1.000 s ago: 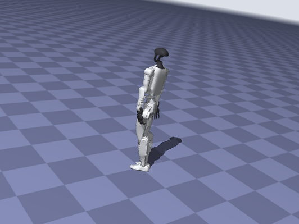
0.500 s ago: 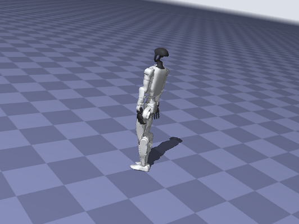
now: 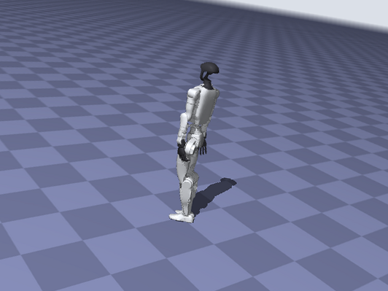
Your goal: In place motions
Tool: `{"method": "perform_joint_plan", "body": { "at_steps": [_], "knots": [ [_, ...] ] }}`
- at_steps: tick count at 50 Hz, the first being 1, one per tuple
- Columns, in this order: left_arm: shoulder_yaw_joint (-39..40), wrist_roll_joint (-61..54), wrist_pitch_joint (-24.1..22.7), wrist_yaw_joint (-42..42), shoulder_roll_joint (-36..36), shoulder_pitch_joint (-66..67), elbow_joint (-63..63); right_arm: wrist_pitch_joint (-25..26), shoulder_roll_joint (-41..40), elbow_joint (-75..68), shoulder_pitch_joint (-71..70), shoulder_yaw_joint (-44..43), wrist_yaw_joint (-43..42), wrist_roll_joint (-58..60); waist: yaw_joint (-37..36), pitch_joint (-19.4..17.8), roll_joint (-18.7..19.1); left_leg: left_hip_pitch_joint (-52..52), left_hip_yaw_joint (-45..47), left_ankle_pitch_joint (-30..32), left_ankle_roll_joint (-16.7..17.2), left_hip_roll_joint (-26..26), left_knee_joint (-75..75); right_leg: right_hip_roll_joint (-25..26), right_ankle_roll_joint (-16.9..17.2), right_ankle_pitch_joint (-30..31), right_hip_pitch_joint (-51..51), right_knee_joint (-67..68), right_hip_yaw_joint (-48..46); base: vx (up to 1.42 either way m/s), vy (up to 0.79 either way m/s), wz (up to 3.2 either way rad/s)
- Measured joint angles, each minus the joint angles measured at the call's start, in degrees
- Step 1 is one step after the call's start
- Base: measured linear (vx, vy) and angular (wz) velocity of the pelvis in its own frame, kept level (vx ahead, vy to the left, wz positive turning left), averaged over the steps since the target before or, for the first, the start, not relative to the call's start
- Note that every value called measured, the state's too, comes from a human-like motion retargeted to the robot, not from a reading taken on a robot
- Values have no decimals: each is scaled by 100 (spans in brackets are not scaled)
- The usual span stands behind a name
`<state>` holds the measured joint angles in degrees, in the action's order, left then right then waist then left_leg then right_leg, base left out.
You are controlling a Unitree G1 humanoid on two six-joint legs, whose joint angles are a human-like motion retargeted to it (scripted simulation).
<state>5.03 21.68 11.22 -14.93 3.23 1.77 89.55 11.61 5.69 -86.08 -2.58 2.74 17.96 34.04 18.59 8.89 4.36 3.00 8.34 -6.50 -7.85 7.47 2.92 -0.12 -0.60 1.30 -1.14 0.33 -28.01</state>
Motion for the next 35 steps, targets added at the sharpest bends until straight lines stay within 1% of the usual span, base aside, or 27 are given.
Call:
{"method": "perform_joint_plan", "body": {
  "at_steps": [35],
  "knots": [
    [-3,-25,9,21,0,-5,2,2,-2,-5,-9,7,3,-1,20,-8,0,-8,-14,7,-19,10,-16,5,0,1,-19,14,-6,0,0,0]
  ]
}}
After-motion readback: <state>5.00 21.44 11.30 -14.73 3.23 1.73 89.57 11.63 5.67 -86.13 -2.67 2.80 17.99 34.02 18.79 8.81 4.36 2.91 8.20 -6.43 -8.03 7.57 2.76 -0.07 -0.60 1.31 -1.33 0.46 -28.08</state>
